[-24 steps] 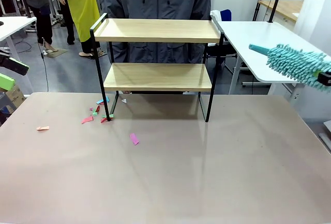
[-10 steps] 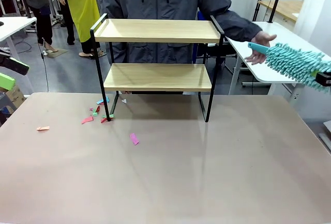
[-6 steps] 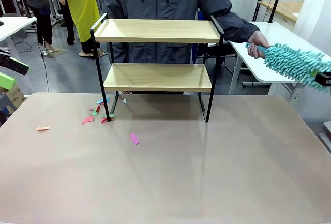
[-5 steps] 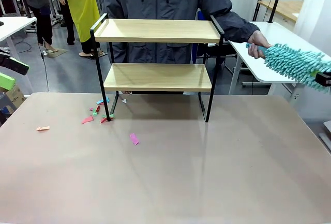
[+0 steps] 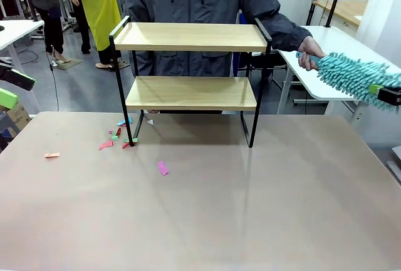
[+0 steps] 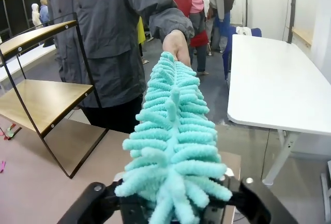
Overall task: Clean the shelf.
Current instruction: Hand the Duster back to the human.
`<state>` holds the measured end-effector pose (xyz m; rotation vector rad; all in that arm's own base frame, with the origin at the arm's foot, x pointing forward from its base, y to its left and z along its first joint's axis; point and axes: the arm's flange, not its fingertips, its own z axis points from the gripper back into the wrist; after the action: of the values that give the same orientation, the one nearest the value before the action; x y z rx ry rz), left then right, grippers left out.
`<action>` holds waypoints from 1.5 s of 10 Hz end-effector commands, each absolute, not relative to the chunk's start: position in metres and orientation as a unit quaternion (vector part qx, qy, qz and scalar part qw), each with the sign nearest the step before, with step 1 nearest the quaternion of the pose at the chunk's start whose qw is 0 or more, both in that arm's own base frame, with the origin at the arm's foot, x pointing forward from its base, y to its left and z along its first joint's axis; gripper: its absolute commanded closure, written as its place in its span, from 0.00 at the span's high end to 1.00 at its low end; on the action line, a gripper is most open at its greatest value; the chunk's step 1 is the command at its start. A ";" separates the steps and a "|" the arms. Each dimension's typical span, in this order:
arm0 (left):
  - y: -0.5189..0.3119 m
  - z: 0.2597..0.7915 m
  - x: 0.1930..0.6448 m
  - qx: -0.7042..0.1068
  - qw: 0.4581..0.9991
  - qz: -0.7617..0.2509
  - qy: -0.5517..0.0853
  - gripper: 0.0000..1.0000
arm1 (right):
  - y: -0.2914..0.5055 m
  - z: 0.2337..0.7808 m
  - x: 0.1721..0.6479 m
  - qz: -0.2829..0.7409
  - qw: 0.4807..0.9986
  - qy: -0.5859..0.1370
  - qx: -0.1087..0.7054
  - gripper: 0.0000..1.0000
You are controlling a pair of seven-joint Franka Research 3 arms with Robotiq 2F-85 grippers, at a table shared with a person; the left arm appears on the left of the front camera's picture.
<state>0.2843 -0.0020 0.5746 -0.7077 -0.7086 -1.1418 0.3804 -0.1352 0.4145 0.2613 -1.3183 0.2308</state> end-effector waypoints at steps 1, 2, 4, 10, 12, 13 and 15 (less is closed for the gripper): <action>-0.003 0.576 0.286 -0.325 0.716 -0.524 -0.328 1.00 | -0.141 0.418 0.381 0.098 0.771 -0.608 0.162 1.00; -0.003 0.576 0.286 -0.325 0.716 -0.524 -0.328 1.00 | -0.145 0.426 0.379 0.092 0.761 -0.611 0.198 1.00; -0.003 0.576 0.286 -0.325 0.716 -0.524 -0.328 1.00 | -0.155 0.480 0.364 0.062 0.709 -0.663 0.233 1.00; -0.003 0.576 0.286 -0.325 0.716 -0.524 -0.328 1.00 | -0.232 0.558 0.343 -0.062 0.614 -0.705 0.349 1.00; -0.003 0.576 0.286 -0.325 0.716 -0.524 -0.328 1.00 | -0.224 0.566 0.336 -0.053 0.621 -0.713 0.321 1.00; -0.003 0.576 0.286 -0.325 0.716 -0.524 -0.328 1.00 | -0.224 0.566 0.336 -0.053 0.621 -0.713 0.321 1.00; -0.003 0.576 0.286 -0.325 0.716 -0.524 -0.328 1.00 | -0.224 0.566 0.336 -0.053 0.621 -0.713 0.321 1.00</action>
<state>0.2851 -0.0021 0.5738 -0.7072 -0.7063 -1.1445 0.3373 -0.2256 0.5640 0.7645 -1.6284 -0.1124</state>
